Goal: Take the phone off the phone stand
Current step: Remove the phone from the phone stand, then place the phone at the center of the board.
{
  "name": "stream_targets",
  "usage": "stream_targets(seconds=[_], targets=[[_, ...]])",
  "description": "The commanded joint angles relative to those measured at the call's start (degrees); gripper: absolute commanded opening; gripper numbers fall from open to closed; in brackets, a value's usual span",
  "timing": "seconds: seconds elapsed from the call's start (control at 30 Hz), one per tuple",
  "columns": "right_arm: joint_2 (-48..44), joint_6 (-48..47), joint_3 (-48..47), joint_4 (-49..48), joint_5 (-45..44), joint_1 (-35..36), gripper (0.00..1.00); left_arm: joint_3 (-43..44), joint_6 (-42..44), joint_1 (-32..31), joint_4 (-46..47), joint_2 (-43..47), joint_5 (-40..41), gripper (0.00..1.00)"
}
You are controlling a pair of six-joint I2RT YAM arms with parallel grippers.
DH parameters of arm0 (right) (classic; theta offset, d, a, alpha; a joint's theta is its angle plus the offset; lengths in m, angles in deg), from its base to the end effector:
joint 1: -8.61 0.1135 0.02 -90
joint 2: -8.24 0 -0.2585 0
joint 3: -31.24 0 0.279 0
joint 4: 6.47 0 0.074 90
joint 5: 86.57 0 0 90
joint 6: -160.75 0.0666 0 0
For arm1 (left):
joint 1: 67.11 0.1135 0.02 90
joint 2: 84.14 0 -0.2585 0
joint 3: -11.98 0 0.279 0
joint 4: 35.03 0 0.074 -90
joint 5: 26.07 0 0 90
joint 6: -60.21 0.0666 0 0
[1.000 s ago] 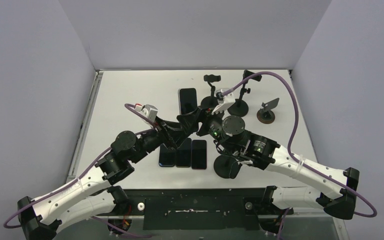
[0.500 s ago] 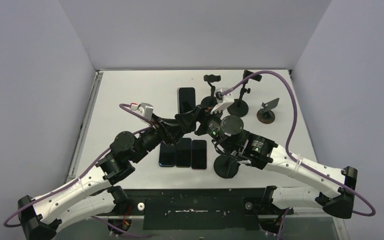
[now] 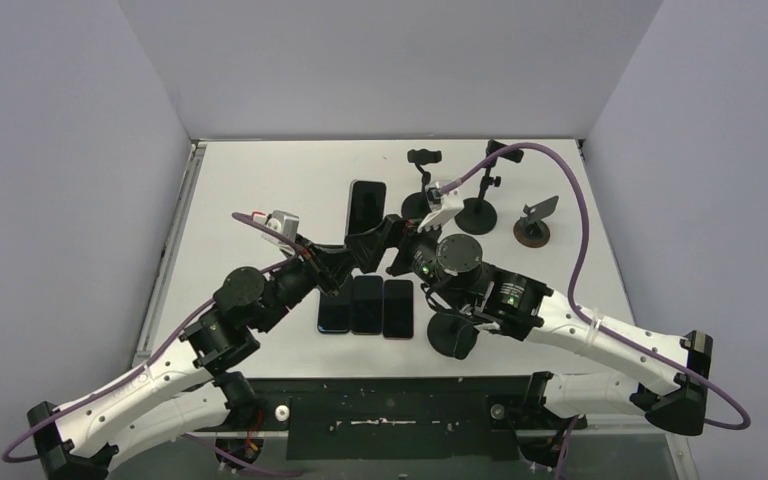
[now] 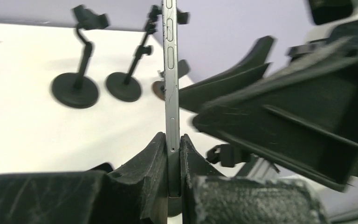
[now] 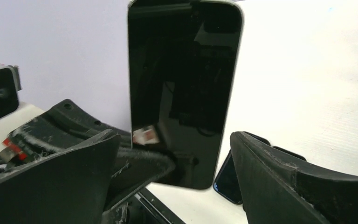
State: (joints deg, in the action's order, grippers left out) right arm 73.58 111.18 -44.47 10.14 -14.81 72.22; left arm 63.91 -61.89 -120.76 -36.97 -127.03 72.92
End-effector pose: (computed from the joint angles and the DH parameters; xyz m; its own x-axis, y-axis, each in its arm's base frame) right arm 0.1623 0.2801 0.3837 -0.4988 0.3804 -0.7788 -0.5110 0.5966 0.6188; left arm 0.1535 -0.1910 0.3505 -0.3118 -0.4618 -0.8304 0.6350 0.5488 -0.5437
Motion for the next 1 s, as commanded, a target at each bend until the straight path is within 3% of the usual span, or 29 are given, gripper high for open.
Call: stream_targets(seconds=[0.0,0.23,0.37,0.53,0.63,0.83,0.97], targets=[[-3.43,0.20,-1.31,0.62,-0.10,0.43,0.96,0.65,0.31,0.65,-8.69,4.41,7.94,0.00],[-9.58,-4.10,-1.74,8.58,-0.03,0.40,0.99,3.47,-2.82,1.20,-32.87,8.74,14.26,0.00],[-13.04,-7.61,-0.50,12.24,0.74,0.39,0.98,8.06,-6.77,1.81,-45.77,6.04,14.45,0.00],[-17.48,-9.95,2.51,14.81,-0.33,0.29,0.98,11.18,-10.19,4.36,-54.86,0.53,12.92,0.00],[-19.54,-10.80,3.39,15.79,-0.53,0.28,0.98,9.48,-10.28,9.48,-56.30,-1.61,9.85,0.00],[-22.20,-11.11,4.46,16.64,0.72,0.28,0.98,2.73,-6.02,30.03,-50.26,-3.93,-6.07,0.00],[-23.03,-10.07,6.34,15.56,2.42,0.28,0.98,-0.27,-5.47,31.42,-43.10,-6.98,-8.98,0.00]])
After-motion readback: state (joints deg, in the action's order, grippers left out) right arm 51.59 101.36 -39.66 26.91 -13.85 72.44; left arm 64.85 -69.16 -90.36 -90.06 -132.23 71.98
